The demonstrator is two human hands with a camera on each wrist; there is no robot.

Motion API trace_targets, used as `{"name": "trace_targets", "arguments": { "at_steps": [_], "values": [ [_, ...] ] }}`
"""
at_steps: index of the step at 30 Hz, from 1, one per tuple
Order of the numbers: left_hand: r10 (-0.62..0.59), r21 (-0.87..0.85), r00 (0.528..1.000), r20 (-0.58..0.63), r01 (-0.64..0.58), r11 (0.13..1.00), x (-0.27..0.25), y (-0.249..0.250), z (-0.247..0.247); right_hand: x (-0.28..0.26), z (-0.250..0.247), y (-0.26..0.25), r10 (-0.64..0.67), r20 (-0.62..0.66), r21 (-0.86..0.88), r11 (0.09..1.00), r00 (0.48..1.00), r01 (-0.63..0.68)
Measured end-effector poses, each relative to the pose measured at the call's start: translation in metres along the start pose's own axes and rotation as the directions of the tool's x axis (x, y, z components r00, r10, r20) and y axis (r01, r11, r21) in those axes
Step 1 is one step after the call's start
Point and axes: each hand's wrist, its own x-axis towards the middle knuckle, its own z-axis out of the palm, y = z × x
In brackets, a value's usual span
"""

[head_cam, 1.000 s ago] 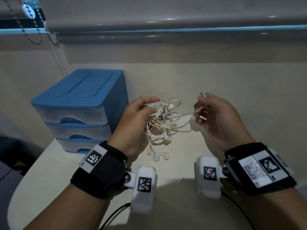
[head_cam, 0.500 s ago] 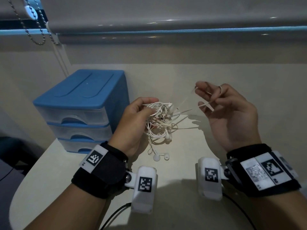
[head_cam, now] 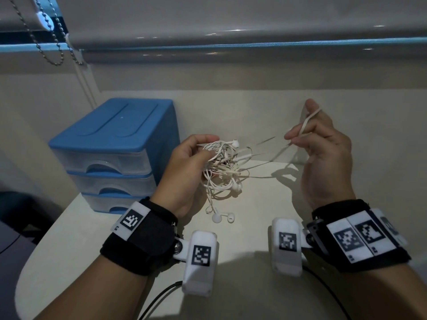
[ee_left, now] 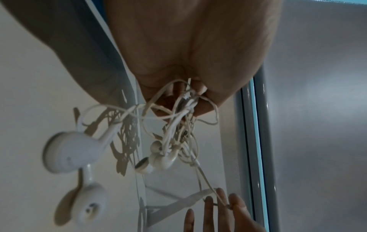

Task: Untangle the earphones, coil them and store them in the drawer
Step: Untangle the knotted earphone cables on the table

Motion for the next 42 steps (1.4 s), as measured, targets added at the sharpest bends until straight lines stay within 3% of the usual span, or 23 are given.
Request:
{"name": "trace_targets", "arguments": {
  "at_steps": [3,6,9,14,17,19,21,23,26,30,32,38,42],
  "values": [
    [0.009,-0.002,1.000,-0.003,-0.009,1.000,-0.001,0.001,0.000,0.000,0.000,0.003,-0.002,-0.012,-0.099,0.995,1.000,0.001],
    [0.010,-0.010,1.000,-0.005,-0.010,1.000,-0.001,0.001,0.000,-0.001,0.000,0.003,0.096,0.017,-0.153,0.984,0.995,-0.093],
    [0.020,-0.012,1.000,-0.002,-0.020,1.000,0.000,0.001,0.001,0.001,0.000,0.004,0.080,0.049,-0.255,0.965,0.996,-0.065],
    [-0.009,-0.085,1.000,0.000,0.009,0.996,0.001,0.003,0.004,0.005,-0.004,0.012,0.138,0.044,-0.282,0.952,0.989,-0.120],
    [-0.005,-0.107,1.000,0.012,0.006,0.994,0.000,0.004,0.009,0.001,-0.001,0.006,0.136,0.255,-0.201,0.976,0.957,-0.085],
    [0.011,-0.122,1.000,0.026,-0.008,0.993,0.000,0.005,0.012,-0.007,0.005,0.003,0.172,0.397,-0.291,0.955,0.902,-0.054],
    [0.031,-0.136,0.999,0.031,-0.026,0.990,0.000,0.004,0.012,-0.012,0.009,0.004,0.242,0.456,-0.408,0.912,0.857,-0.040],
    [0.042,-0.148,0.999,0.034,-0.037,0.988,0.000,0.003,0.011,-0.015,0.011,0.008,0.259,0.448,-0.423,0.905,0.856,-0.052],
    [0.050,-0.132,0.998,0.044,-0.043,0.990,0.001,-0.001,0.009,-0.015,0.015,0.011,0.237,0.380,-0.327,0.939,0.894,-0.110],
    [0.102,0.018,0.992,0.080,-0.104,0.994,0.002,-0.003,0.007,-0.012,0.015,0.009,0.205,0.337,-0.269,0.956,0.919,-0.115],
    [0.099,0.026,0.991,0.085,-0.102,0.994,0.002,-0.002,0.005,-0.009,0.012,0.007,0.240,0.281,-0.195,0.962,0.929,-0.189],
    [0.118,0.077,0.991,0.066,-0.122,0.989,0.004,-0.001,0.000,-0.003,0.008,0.009,0.413,0.248,0.095,0.890,0.876,-0.447],
    [0.116,0.066,0.990,0.077,-0.121,0.990,0.004,0.000,0.000,-0.003,0.010,0.008,0.446,0.255,0.263,0.822,0.858,-0.505]
  ]
}}
